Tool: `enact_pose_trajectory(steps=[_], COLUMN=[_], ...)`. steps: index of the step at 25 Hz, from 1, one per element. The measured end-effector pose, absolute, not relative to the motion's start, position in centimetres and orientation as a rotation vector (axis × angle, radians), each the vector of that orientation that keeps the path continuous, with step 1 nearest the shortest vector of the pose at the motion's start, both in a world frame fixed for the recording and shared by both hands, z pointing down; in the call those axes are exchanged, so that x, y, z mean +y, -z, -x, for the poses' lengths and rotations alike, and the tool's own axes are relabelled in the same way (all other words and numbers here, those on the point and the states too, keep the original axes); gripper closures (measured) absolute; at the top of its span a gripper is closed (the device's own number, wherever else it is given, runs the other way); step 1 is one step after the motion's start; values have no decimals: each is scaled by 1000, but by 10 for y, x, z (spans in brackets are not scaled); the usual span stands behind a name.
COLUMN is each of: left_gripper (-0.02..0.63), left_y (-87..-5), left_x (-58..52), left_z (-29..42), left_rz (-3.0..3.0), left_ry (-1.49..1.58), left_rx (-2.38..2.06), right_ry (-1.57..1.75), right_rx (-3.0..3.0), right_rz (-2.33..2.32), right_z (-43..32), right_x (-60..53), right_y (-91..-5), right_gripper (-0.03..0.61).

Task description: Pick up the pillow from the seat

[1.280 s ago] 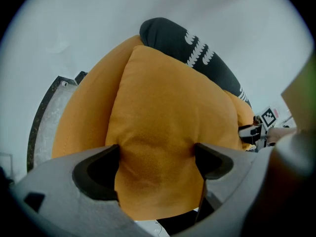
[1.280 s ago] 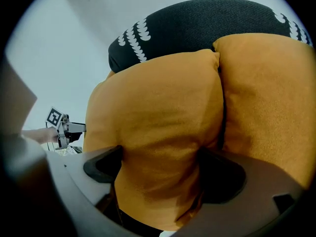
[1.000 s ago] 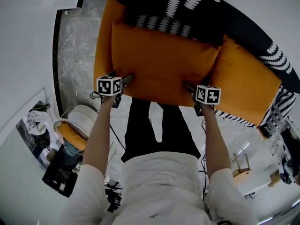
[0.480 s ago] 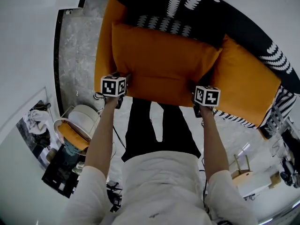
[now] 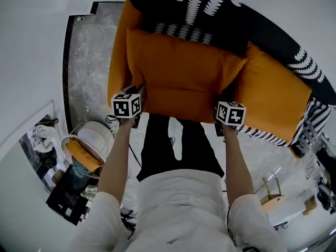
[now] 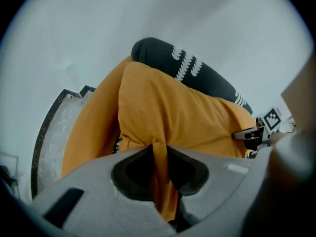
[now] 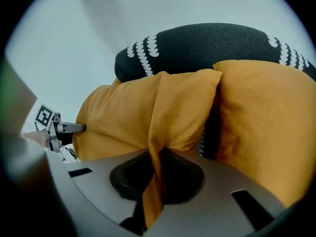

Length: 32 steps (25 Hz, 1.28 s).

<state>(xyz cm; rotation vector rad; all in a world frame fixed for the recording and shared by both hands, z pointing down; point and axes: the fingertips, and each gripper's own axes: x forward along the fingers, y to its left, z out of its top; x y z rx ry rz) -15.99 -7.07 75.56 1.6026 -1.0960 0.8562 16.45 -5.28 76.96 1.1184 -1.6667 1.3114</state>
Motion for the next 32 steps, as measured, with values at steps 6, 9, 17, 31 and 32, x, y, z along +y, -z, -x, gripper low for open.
enact_pose_trajectory(steps=[6,9,17,31,32], left_gripper=[565,566,568,581,581], left_y=[-735,-720,-670,-587,-583], left_x=[-68,-64,-51,-20,-16], left_z=[158,157,157,177,177], left_rz=[-1619,-1635,-1656,-1651,-1648], left_ry=[-823,-802,-711,-542,-529], left_rx=[-1114,-1128,-1210,-1355,-1363], right_ry=[-1295,-1292,-1271,-1183,-1172], right_rx=[-1691,-1713,-1779,-1953,-1960], right_rz=[-1176,-1203,-1265,-1235,-1240], right_z=[-167,-171,-175,-162,-163], right_x=[-56,-54,-52,-45,-45], right_y=[-754,-740,-695,-605,-600], right_gripper=[549,552,552,552,552])
